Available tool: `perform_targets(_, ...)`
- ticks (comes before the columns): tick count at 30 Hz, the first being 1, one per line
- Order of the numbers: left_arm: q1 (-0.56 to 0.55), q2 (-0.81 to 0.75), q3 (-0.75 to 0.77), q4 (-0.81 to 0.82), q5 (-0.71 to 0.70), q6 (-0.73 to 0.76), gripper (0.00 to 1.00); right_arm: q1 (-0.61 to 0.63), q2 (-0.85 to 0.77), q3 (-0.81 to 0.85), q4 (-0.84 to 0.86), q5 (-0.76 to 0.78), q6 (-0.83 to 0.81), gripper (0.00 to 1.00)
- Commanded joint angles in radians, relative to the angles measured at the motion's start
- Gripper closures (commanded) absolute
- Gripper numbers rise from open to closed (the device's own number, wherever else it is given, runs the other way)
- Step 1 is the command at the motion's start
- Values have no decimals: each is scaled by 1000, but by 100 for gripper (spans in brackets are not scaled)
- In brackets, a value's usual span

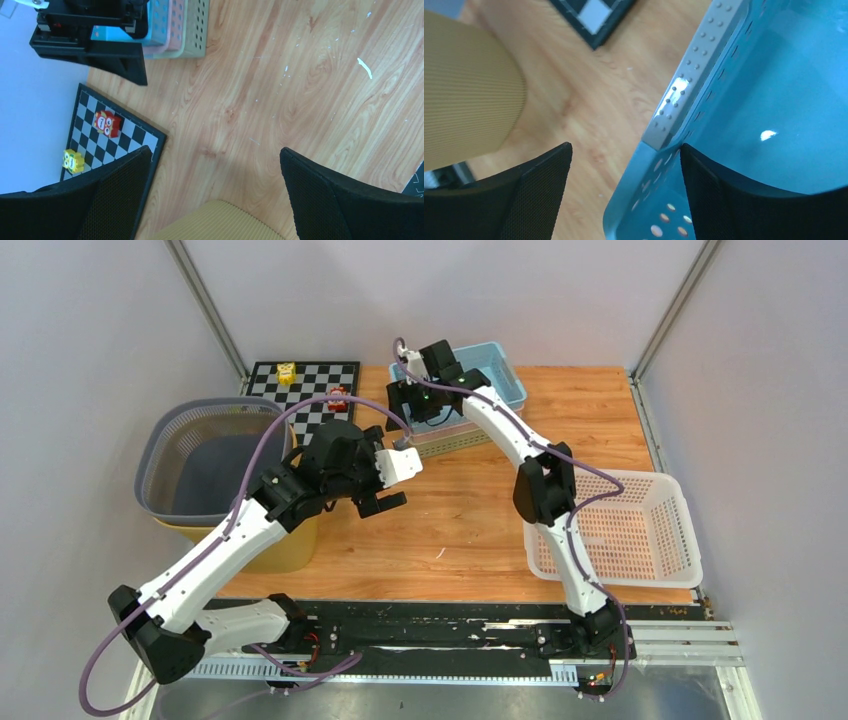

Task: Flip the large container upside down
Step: Move the multiple containers to the center of the board.

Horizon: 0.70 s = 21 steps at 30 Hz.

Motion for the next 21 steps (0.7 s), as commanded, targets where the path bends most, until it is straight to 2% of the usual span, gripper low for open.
perform_targets(1, 16, -27, 20, 15, 9, -12, 0, 29, -63, 27, 29, -192, 61, 18)
perform_targets(4, 21, -35, 17, 15, 18, -12, 0, 27, -136, 18, 12, -121, -6, 17)
perform_targets(9, 22, -53, 16, 14, 25, -12, 0, 17, -315, -38, -66, 133, -277, 11)
perform_targets(12, 23, -72, 2, 23, 33, -6, 0, -6, -501, -203, -67, 242, -385, 9)
perform_targets(18, 22, -90, -16, 29, 68, 9, 0, -29, -847, -646, -72, 320, -657, 7)
perform_targets(21, 22, -92, -18, 23, 92, 14, 0, -29, -1000, -831, -82, 372, -722, 6)
